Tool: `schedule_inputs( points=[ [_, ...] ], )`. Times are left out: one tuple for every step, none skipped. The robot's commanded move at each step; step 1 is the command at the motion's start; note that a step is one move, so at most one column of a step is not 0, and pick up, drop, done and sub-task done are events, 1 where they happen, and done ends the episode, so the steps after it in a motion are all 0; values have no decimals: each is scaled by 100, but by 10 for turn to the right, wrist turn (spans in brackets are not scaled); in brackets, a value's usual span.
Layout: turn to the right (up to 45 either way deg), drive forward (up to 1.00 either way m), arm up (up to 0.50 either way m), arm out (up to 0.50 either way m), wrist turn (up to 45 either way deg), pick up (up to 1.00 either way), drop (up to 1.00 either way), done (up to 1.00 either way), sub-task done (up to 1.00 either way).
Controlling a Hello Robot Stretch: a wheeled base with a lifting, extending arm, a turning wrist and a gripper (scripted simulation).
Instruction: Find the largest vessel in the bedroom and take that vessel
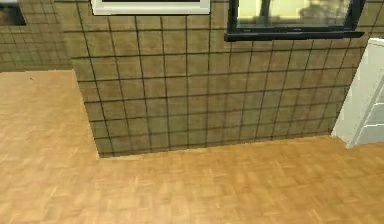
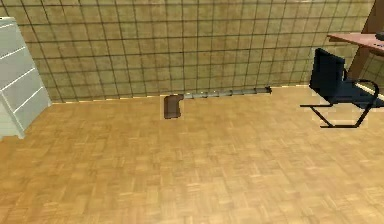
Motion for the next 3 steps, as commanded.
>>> schedule_inputs(
  points=[
    [-330,0,0,0,0,0,0,0,0],
    [0,55,0,0,0,0,0,0,0],
    [-180,0,0,0,0,0,0,0,0]
  ],
)
